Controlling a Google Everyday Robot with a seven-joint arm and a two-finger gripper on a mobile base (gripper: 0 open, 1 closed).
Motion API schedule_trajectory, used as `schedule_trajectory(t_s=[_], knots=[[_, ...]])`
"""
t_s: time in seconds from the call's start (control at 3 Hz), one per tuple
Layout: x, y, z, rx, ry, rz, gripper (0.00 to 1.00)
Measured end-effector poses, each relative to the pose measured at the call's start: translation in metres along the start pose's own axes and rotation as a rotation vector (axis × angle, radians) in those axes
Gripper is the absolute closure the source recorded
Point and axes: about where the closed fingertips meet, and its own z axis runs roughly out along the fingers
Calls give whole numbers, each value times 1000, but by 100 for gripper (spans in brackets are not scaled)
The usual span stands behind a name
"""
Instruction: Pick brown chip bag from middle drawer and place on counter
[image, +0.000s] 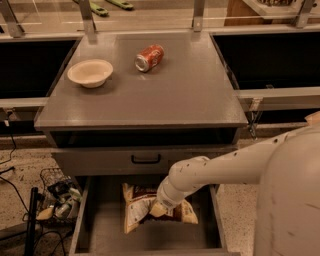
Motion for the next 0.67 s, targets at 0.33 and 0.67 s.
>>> schedule_trajectory(t_s=[0.33, 0.67], knots=[[14, 12, -17, -41, 13, 28, 100], [34, 27, -55, -11, 41, 51, 100]])
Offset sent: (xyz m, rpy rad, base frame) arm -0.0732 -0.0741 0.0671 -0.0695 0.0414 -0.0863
